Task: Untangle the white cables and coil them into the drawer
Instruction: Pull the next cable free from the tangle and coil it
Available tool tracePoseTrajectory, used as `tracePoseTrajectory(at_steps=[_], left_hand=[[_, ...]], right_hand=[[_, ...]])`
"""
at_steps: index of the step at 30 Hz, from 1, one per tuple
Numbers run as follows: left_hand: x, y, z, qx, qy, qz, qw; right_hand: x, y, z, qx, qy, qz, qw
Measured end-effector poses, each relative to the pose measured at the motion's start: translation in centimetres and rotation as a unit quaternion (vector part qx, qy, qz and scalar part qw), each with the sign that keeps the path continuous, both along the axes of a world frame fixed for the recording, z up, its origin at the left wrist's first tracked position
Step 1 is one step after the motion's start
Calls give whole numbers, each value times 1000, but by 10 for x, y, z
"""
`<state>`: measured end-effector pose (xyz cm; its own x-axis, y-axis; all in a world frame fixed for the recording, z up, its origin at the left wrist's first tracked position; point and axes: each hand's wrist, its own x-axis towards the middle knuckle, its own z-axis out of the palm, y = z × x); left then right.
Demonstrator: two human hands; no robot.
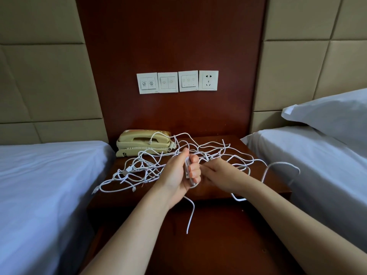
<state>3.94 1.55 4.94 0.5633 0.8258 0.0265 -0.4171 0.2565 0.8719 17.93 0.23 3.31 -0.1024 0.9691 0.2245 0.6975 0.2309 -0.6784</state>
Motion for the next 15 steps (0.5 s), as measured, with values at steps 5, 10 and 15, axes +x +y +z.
tracePoseTrajectory(at_steps=[5, 10, 15], left_hand=[[-6, 9, 5, -31, -59, 52, 996], [-6, 13, 4, -32, -67, 113, 991], [-1, 14, 1, 5, -33, 175, 984]], right_hand=[[-13, -13, 8, -35, -94, 51, 994], [-22, -18, 14, -30, -163, 84, 983], [-27, -21, 22, 16, -206, 87, 975]])
